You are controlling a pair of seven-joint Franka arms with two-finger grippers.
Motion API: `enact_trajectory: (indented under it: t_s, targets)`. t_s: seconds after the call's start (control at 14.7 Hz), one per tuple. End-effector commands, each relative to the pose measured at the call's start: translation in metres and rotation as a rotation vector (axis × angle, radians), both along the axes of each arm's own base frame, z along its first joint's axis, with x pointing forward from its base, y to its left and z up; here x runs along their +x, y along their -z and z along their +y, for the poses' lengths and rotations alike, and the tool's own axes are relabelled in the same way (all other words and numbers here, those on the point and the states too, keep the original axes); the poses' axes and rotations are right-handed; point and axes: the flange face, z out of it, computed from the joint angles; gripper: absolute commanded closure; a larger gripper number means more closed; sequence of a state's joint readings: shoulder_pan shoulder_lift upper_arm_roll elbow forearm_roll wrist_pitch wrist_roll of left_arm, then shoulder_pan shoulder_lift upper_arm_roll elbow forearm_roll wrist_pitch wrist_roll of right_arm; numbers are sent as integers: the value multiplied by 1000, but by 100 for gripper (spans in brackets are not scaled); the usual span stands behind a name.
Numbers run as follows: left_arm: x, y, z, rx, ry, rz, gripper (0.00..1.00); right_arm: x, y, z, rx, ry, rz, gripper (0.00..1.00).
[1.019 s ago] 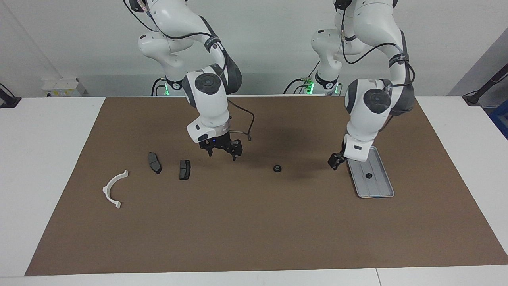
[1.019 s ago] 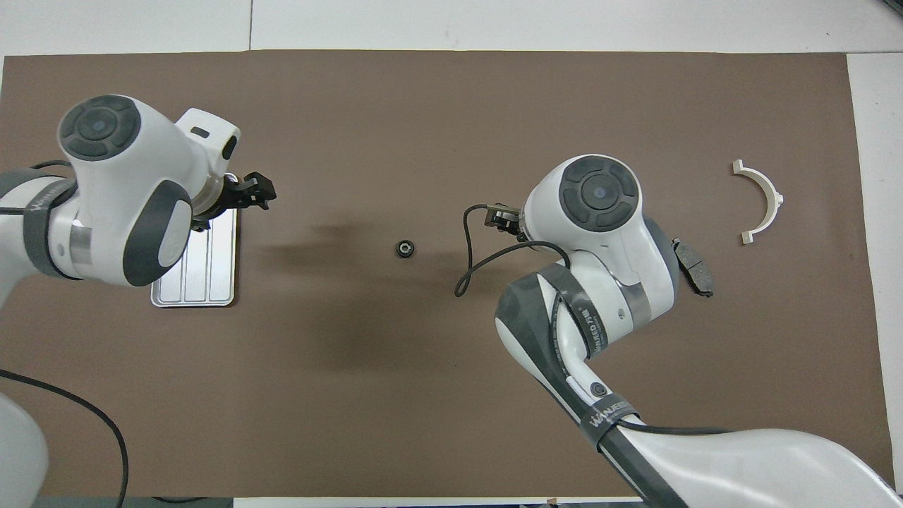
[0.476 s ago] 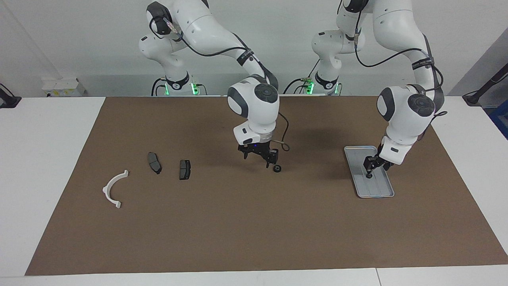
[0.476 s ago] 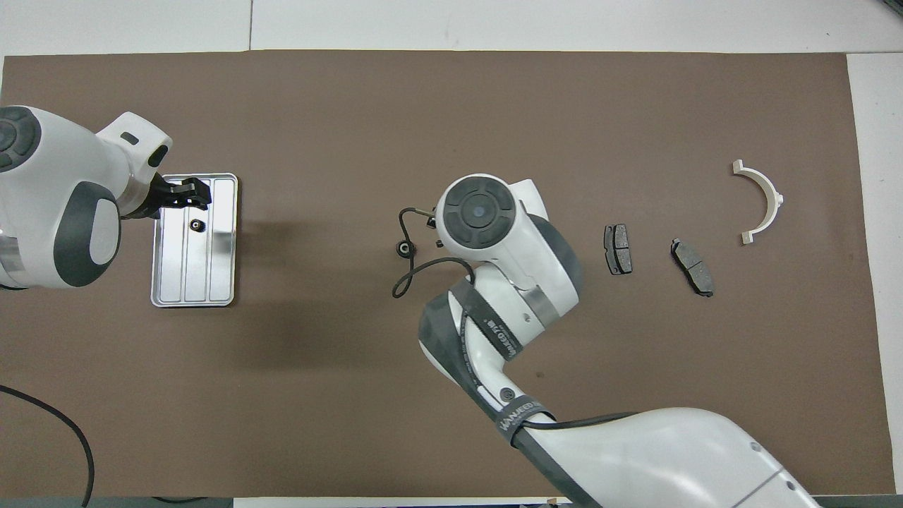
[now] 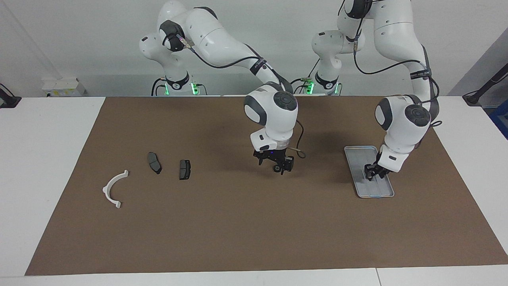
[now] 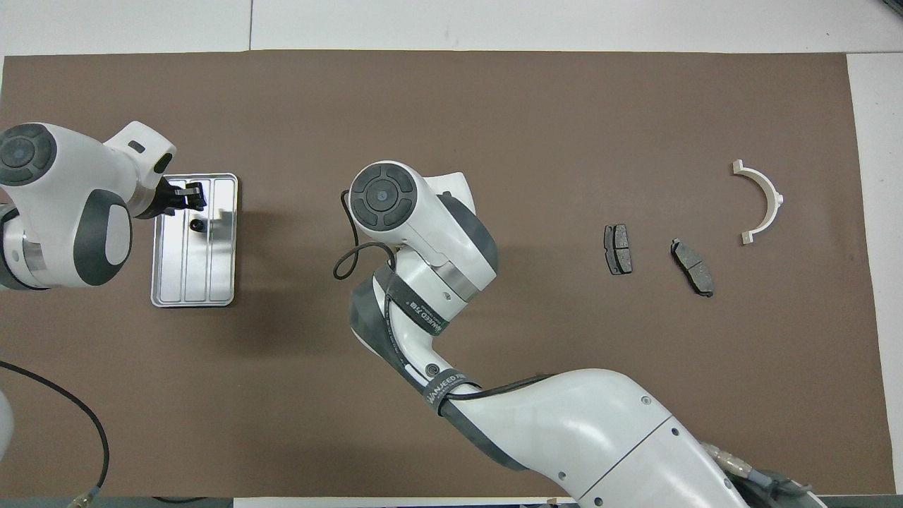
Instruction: Place bearing gear from tray to pile
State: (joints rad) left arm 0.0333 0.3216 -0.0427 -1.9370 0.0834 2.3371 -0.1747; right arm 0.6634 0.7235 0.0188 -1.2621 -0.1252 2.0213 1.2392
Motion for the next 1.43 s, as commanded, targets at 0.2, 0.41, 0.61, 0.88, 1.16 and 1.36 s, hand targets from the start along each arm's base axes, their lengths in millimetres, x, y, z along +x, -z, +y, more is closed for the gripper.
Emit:
enact_trajectory:
  t_s: [0.2,0.41,0.61,0.88,1.16,1.36]
  targets:
    - [-18,19,12,2,-7,-3,47,-6,7,17,45,11,47,0]
    - [-18,19,11,-5,-38,-2,47,-6,13,18,67,-10,60,0]
    - [-16,17,11,-13,-52,-6,47,-11,28,17,61,-31,87,0]
    - [-12,13,9,-26,-62,-7,46,-22,43,19,57,-42,131,0]
    - [-13,14,5,-44,-74,1,45,-26,52,18,47,-46,145,3]
    - [-16,16,4,-46,-75,3,46,-27,57,18,54,-48,139,9]
